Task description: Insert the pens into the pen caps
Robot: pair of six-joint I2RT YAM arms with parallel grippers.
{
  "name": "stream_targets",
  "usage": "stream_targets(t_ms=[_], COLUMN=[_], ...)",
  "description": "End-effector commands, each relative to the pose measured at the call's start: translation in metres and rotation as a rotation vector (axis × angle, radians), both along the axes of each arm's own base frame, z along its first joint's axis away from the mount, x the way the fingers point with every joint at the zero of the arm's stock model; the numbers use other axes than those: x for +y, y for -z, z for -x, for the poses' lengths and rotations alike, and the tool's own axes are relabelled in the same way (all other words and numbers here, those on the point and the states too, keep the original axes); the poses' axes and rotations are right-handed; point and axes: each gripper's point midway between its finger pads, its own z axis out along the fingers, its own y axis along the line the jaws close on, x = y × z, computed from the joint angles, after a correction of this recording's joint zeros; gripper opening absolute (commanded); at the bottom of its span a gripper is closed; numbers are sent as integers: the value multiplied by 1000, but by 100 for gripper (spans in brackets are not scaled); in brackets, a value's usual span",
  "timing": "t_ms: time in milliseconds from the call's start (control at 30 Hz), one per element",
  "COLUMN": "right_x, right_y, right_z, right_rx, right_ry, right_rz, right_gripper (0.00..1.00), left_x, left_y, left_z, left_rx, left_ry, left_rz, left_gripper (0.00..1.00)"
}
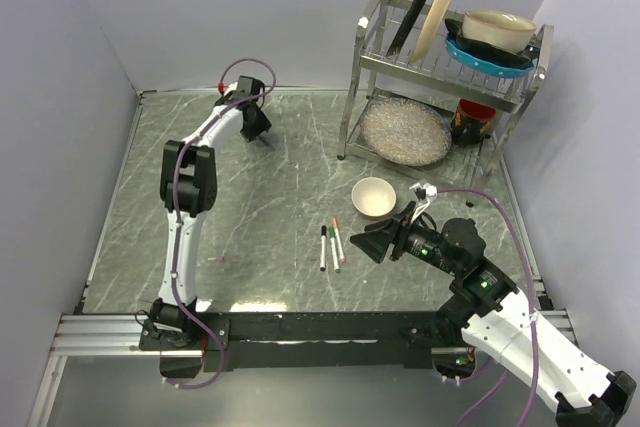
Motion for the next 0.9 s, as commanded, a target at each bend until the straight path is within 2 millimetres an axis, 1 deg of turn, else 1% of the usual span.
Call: stream_targets(t_ms=[0, 133, 367, 467, 533, 567, 600, 667, 867], right_x=[-2, -4, -6, -7, -8, -9, -10, -11, -12], right_y=[-20, -19, -19, -20, -21, -21, -23, -23, -23], right_z=[-6, -5, -5, -4, -4, -4, -4, -4, -3], right_rx=[-69, -73, -79, -84, -86, -87, -91, -94, -92], right_ry=[24, 30, 34, 36, 39, 42, 46, 49, 53], right_rz=[-22, -15, -13, -9, -7, -3, -4, 0, 4], right_gripper=[77, 77, 77, 77, 77, 77, 77, 77, 77], left_x=[-7, -8, -9, -10, -9, -9, -7, -6, -4], left_y=[-16, -9, -11, -8, 0, -3, 3, 5, 9], left_z=[-10, -4, 7, 6, 9, 7, 9, 11, 16], left_rx=[-30, 4, 32, 37, 63, 59, 79, 86, 100], left_ry=[27, 19, 21, 35, 46, 47, 51, 50, 56], left_rz=[-19, -37, -82, -84, -98, -101, -111, -113, -114], left_gripper=[46, 45, 46, 45, 45, 44, 44, 44, 39])
